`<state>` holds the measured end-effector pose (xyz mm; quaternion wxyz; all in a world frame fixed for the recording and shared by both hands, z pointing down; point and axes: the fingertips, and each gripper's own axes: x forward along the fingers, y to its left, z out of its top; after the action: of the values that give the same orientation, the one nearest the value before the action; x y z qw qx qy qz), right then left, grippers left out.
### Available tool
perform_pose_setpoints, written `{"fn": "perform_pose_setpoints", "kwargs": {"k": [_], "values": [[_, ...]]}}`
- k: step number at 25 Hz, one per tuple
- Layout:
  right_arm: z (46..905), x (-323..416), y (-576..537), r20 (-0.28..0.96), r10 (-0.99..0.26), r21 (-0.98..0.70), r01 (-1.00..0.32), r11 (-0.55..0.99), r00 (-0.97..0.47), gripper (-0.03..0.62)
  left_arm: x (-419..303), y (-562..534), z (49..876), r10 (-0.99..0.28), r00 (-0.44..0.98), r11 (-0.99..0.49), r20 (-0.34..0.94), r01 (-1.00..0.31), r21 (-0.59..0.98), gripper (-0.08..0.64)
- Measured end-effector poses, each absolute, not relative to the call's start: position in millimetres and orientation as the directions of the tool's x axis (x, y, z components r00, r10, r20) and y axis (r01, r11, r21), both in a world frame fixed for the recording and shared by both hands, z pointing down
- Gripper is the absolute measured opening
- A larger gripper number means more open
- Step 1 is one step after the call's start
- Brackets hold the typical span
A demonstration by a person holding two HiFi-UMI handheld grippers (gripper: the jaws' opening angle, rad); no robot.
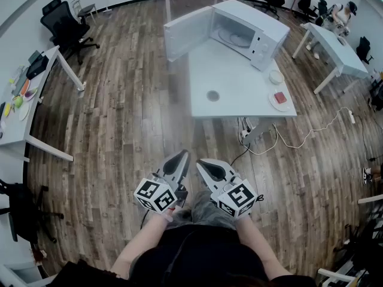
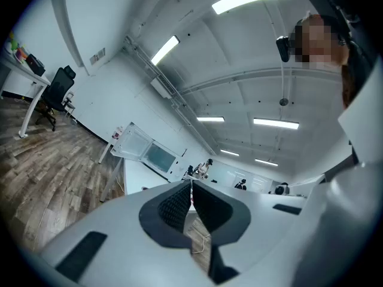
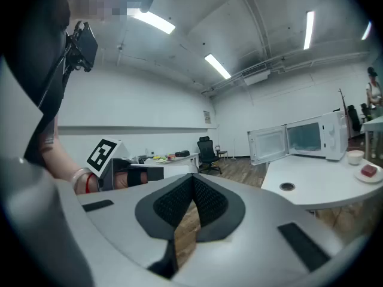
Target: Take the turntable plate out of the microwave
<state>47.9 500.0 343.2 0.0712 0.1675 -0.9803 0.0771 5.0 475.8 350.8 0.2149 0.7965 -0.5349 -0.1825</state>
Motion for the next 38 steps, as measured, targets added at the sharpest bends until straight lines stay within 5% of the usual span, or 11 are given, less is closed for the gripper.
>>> {"fn": "perform_pose_setpoints", "kwargs": {"k": [38], "values": [[369, 51, 132, 0.170, -0.545, -0.166, -0.569, 0.806, -0.821, 0.018, 5, 114, 370, -0.892, 0.451, -0.414, -0.022, -0.798, 0.438, 0.021]]}}
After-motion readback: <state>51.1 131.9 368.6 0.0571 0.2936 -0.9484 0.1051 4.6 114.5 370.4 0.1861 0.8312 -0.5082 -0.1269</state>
